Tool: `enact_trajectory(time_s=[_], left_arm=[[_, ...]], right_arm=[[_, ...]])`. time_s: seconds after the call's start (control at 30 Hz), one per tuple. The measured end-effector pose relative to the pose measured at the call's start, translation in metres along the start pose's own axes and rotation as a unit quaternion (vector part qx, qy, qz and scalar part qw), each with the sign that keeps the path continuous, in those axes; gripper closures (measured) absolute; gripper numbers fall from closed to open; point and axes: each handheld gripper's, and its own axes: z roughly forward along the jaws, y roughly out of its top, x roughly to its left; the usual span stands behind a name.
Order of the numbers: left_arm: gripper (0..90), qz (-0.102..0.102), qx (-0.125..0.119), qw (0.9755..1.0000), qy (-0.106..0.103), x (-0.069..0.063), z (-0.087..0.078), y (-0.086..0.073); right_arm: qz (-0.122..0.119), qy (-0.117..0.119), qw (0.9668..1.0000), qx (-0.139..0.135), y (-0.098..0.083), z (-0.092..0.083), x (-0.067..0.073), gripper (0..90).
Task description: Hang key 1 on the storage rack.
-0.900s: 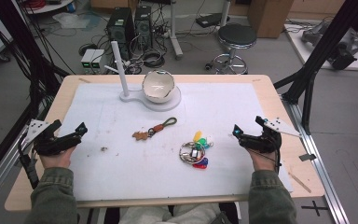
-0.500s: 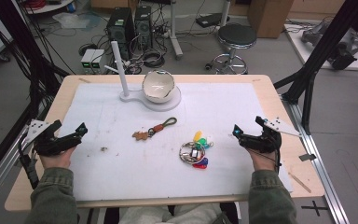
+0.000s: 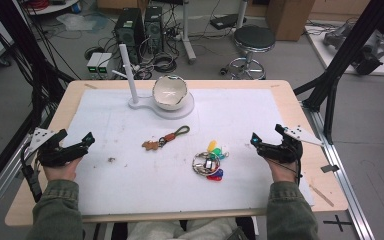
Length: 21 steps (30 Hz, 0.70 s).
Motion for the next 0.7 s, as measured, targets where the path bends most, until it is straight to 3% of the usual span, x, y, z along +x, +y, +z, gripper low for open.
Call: enact_trajectory(time_s=[0.33, 0.7], left_arm=[[1.7, -0.005, 0.003, 1.0000, -0.002, -0.004, 0.002, 0.001], [1.7, 0.031, 0.022, 0.9991, -0.017, -0.021, 0.008, 0.008]], right_arm=[[-0.008, 0.001, 1.0000, 0.005, 0.000, 0.002, 0.002, 0.5], [-0.009, -0.001, 1.0000, 0.003, 0.000, 0.001, 0.002, 0.5]])
